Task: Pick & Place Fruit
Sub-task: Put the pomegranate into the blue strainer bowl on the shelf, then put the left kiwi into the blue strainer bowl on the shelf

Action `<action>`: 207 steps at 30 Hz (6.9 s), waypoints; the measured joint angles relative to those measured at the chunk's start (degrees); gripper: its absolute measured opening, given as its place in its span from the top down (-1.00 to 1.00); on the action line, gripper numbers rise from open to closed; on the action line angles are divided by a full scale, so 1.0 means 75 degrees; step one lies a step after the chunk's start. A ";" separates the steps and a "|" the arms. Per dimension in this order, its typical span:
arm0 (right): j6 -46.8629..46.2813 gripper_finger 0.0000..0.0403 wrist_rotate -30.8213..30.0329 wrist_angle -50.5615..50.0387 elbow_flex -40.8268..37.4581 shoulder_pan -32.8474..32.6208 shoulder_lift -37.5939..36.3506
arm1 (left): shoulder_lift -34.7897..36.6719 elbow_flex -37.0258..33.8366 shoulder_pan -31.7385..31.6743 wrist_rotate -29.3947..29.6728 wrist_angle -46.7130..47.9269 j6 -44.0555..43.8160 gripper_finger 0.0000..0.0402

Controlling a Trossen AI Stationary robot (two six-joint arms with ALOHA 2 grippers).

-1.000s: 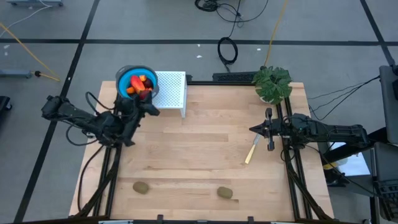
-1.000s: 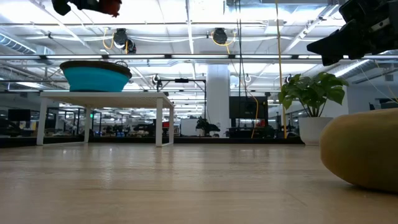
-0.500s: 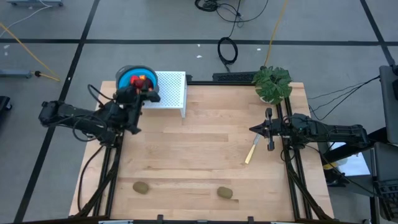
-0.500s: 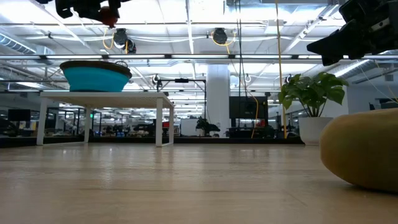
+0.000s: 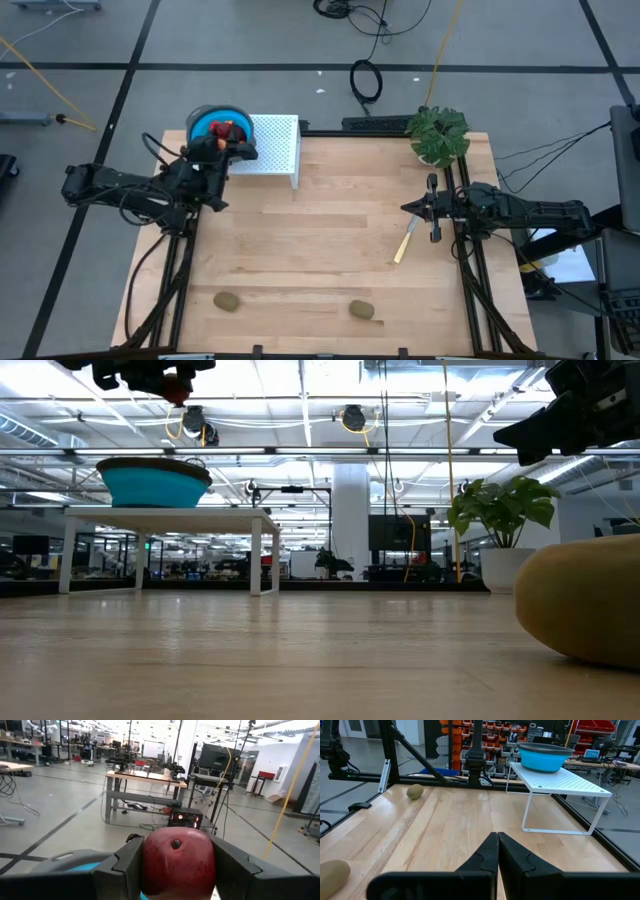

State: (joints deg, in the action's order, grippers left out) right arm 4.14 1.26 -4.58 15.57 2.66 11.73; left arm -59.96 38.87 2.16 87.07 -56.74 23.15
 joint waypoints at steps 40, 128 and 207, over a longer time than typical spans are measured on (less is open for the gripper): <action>-0.0406 1.00 0.0003 0.0003 0.0000 0.0000 0.0001 | -0.0003 0.2109 -0.3516 -0.6389 1.0938 -0.7946 0.08; -0.0657 1.00 0.1699 -0.0067 0.0000 -0.0003 0.0000 | -0.0481 0.5030 -0.1200 -0.8766 1.3332 -0.9483 0.33; -0.0577 1.00 0.1655 -0.0048 0.0000 -0.0003 -0.0002 | -0.3608 0.3263 0.6133 -1.1986 1.5769 -1.0911 -0.15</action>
State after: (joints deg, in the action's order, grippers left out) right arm -0.19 13.67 -4.94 15.57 2.63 11.71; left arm -87.02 63.34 48.16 -2.83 61.52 -58.68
